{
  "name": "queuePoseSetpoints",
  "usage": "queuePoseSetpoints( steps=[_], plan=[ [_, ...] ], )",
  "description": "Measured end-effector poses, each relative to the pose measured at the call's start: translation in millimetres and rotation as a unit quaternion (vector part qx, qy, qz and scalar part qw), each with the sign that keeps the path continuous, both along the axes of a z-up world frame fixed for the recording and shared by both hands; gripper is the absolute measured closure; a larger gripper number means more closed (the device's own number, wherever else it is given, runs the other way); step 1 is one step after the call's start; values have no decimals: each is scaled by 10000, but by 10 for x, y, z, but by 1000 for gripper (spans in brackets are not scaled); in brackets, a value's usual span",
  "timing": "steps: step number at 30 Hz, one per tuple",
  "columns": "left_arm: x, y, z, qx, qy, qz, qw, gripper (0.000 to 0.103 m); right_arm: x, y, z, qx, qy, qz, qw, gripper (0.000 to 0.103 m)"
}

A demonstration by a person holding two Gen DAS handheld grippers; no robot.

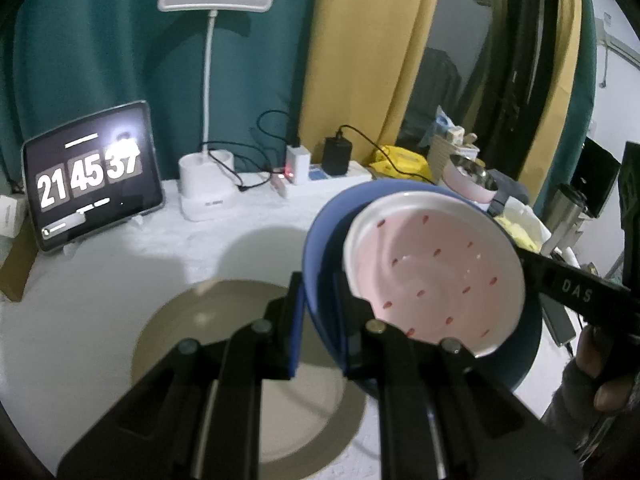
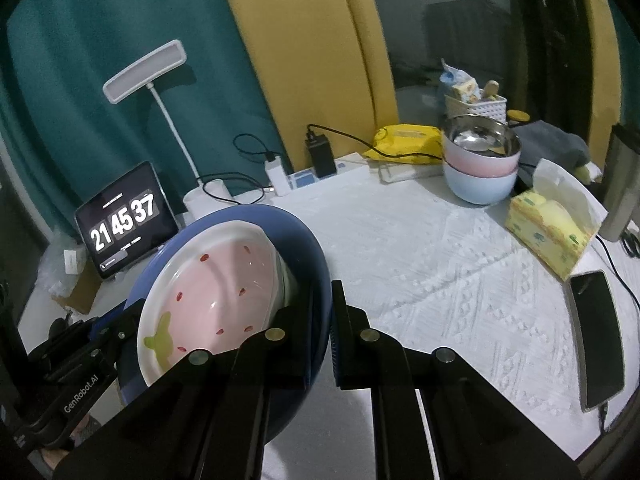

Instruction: Organize plates and bowls

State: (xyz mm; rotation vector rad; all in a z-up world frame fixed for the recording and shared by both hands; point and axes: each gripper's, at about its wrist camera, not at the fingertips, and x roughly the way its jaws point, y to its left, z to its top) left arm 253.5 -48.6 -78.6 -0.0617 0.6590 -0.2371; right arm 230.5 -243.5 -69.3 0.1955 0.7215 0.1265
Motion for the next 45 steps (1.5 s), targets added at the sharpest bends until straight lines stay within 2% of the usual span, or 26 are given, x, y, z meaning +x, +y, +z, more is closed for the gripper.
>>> queuePoseSetpoints(
  steps=[9, 25, 38, 45],
  plan=[
    [13, 330, -3, -83, 4, 248, 9997, 90, 122, 341, -7, -76, 34, 243, 9997, 93],
    [66, 921, -178, -99, 186, 763, 9969, 90, 388, 987, -217, -147, 273, 712, 9970, 93],
    [145, 1049, -328, -25, 400, 901, 9951, 90, 536, 1153, -399, -137, 522, 842, 9950, 93],
    [175, 958, -325, 184, 320, 910, 9952, 89, 599, 1106, -469, -84, 658, 792, 9946, 92]
  ],
)
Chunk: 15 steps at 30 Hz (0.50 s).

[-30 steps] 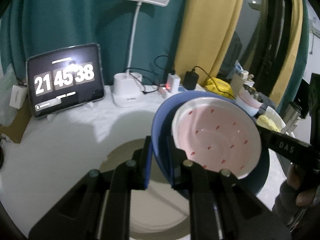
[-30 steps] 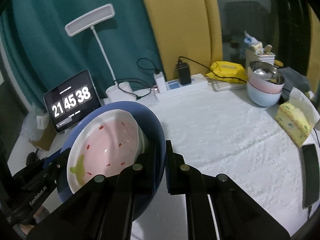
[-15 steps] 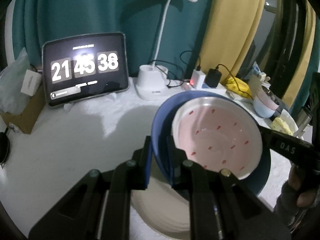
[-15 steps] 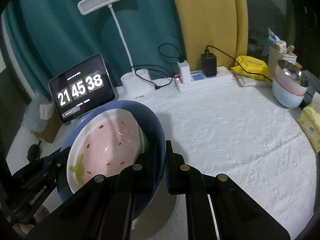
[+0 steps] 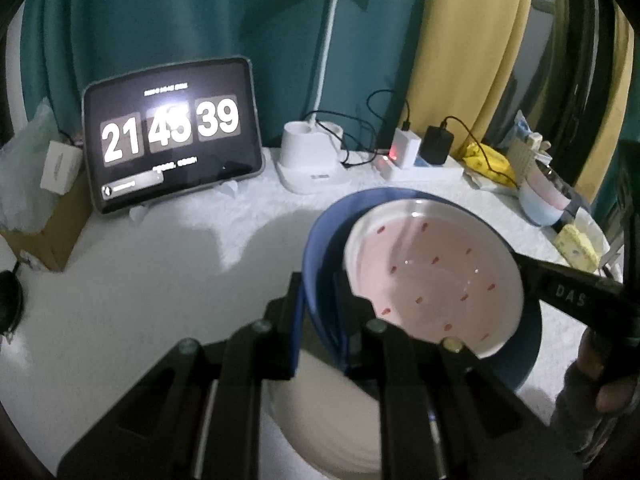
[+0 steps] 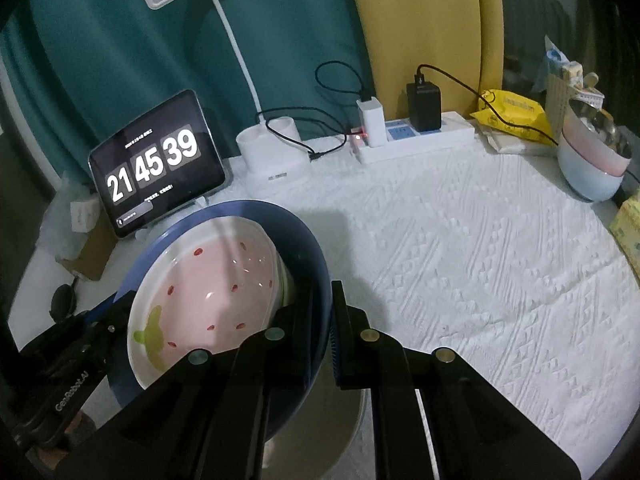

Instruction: Organize plates and bowls

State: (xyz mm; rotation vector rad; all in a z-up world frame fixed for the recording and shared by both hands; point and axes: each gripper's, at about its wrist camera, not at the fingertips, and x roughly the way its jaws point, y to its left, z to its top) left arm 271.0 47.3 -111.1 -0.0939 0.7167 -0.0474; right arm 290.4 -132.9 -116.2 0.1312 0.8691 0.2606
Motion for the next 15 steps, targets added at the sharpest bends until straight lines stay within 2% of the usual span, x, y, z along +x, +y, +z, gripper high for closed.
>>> queuePoseSetpoints(
  steps=[15],
  plan=[
    [-5, -141, 23, 258, -82, 124, 9996, 84, 26, -115, -75, -63, 84, -52, 9999, 92]
  ],
)
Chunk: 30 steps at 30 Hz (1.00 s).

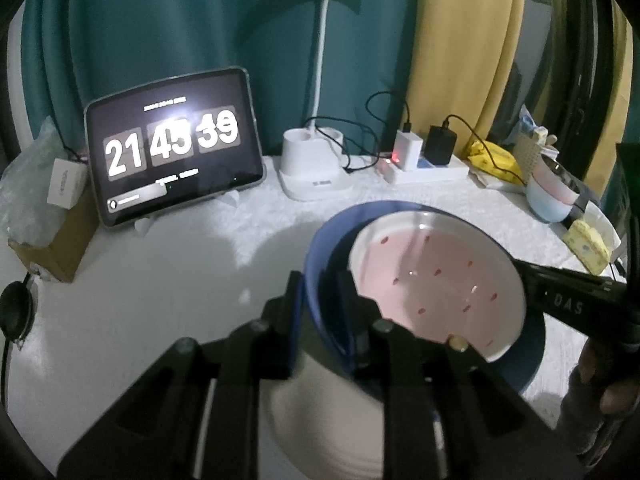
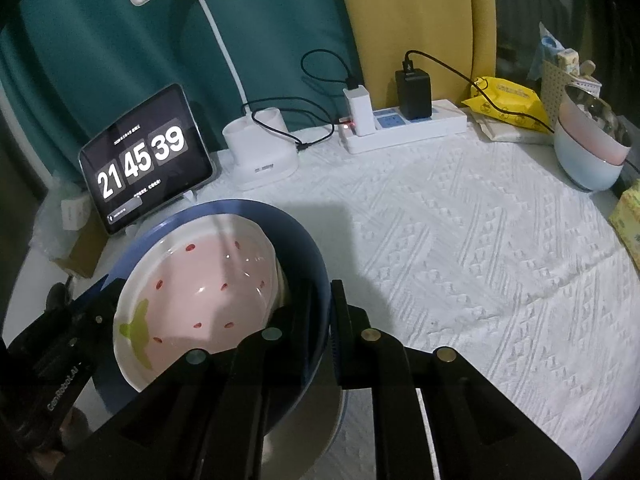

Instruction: Organize plates and bowls

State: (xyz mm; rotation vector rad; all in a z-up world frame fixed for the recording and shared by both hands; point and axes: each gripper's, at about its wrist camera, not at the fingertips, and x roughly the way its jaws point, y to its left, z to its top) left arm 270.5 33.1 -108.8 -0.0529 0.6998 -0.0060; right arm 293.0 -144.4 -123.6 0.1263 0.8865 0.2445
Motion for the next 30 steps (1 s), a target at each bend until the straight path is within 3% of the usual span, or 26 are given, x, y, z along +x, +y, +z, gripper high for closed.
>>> queuePoseSetpoints(
  steps=[14, 19, 25, 30],
  plan=[
    [-206, -89, 52, 148, -78, 51, 9998, 80, -160, -124, 123, -112, -162, -69, 9998, 76],
    [-329, -82, 92, 97, -161, 123, 9997, 56, -271, -148, 170, -158, -223, -72, 9996, 73],
    [-505, -142, 156, 103, -269, 63, 9996, 48, -433, -160, 247, -195, -304, -76, 9993, 70],
    [-633, -173, 208, 99, -344, 40, 9994, 47, -562, -166, 302, -226, -371, -67, 9990, 70]
  ],
)
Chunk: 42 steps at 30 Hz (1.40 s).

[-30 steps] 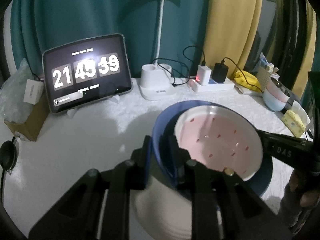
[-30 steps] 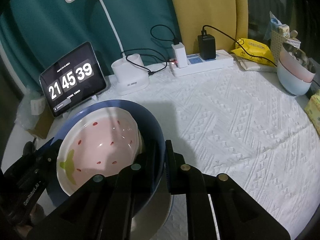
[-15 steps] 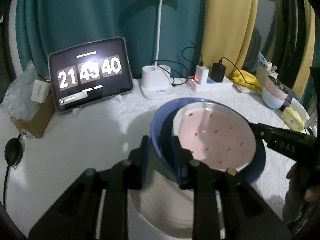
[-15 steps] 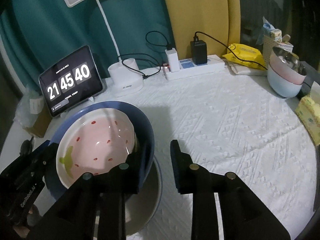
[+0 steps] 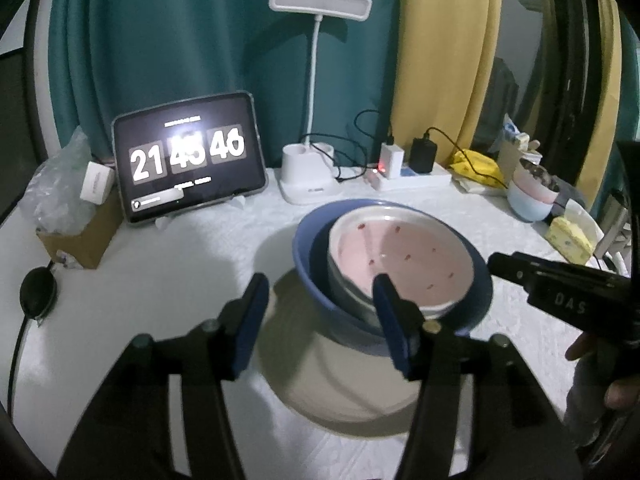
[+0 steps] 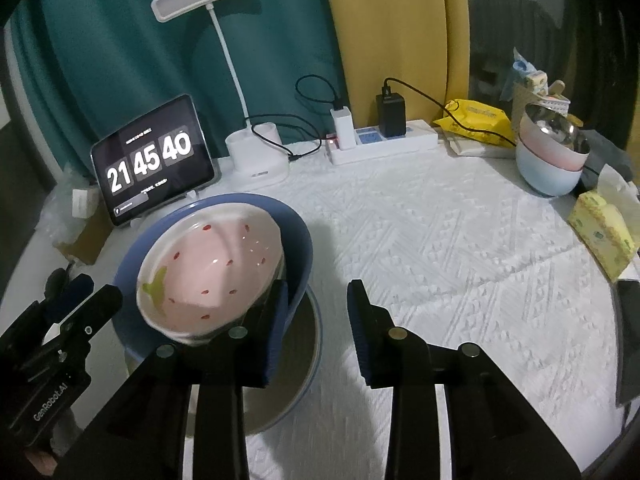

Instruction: Organize plates and bowls

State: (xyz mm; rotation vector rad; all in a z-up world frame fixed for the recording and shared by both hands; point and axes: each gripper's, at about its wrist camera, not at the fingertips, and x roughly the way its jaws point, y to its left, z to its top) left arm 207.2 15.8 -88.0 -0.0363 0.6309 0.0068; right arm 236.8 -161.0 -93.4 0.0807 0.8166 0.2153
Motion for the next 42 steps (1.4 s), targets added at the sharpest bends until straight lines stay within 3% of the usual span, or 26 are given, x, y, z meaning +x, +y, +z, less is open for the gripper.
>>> queuePoseSetpoints(
  steps=[3, 6, 11, 19, 36, 42],
  plan=[
    [-85, -20, 39, 22, -57, -16, 10000, 46, -78, -7, 27, -28, -34, -6, 10000, 70],
    [-156, -22, 76, 8, -134, -27, 9999, 34, -150, -15, 57, -47, -74, -19, 10000, 70],
    [-279, -34, 140, 18, -220, -78, 9997, 29, -283, -19, 123, -68, -171, -34, 9998, 70],
    [-475, -100, 234, 51, -373, -178, 9991, 12, -505, 13, 229, -136, -377, -18, 9992, 70],
    [-899, -218, 433, 82, -667, -170, 9976, 9, -934, -12, 449, -239, -762, -5, 9968, 68],
    [-1004, -244, 517, 49, -780, -168, 9968, 8, -1061, -44, 548, -274, -922, -31, 9954, 63]
  ],
)
